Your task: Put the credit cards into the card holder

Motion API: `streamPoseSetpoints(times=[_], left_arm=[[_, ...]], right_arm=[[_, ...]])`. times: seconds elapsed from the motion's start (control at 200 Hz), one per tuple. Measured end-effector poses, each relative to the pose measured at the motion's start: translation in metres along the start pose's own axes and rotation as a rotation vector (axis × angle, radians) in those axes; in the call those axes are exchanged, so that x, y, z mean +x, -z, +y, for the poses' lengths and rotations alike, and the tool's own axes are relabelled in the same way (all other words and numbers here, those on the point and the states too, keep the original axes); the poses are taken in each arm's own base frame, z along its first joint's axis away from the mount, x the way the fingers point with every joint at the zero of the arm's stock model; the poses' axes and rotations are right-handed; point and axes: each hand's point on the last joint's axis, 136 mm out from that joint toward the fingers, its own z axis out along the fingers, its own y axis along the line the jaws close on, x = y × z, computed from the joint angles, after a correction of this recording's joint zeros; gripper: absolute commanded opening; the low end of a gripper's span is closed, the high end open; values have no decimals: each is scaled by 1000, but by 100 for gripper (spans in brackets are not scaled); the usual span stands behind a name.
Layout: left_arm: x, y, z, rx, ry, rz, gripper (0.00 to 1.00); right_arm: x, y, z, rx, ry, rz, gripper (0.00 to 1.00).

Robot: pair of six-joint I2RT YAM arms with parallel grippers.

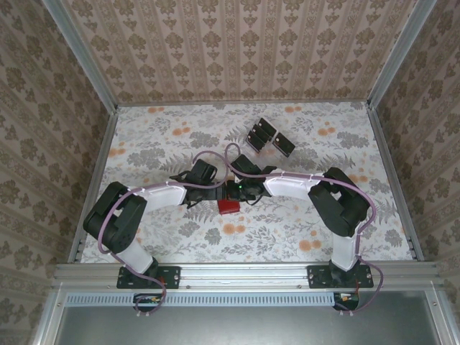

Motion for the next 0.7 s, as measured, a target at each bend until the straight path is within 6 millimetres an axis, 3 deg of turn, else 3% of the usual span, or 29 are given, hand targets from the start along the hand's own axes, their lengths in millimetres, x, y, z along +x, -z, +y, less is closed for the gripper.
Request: streamPoseSetpoints(times=[0.7], left_arm=[[0, 0, 0, 2, 1, -4, 100]], right_arm=[[2, -3, -2, -29, -18, -11, 0]])
